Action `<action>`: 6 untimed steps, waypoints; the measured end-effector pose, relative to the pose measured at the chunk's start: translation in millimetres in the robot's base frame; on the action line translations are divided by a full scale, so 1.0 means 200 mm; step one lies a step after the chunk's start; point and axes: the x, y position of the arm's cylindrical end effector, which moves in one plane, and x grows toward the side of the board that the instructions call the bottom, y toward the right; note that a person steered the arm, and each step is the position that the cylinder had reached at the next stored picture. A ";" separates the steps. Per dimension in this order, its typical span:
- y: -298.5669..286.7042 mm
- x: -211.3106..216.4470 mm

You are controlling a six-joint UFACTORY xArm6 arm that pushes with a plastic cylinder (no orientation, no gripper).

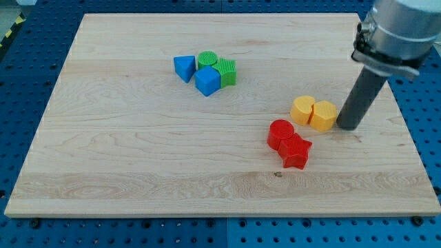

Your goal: Move the yellow hexagon to the right side of the red star

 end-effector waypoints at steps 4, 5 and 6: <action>-0.27 0.16; -0.27 0.21; -0.22 0.12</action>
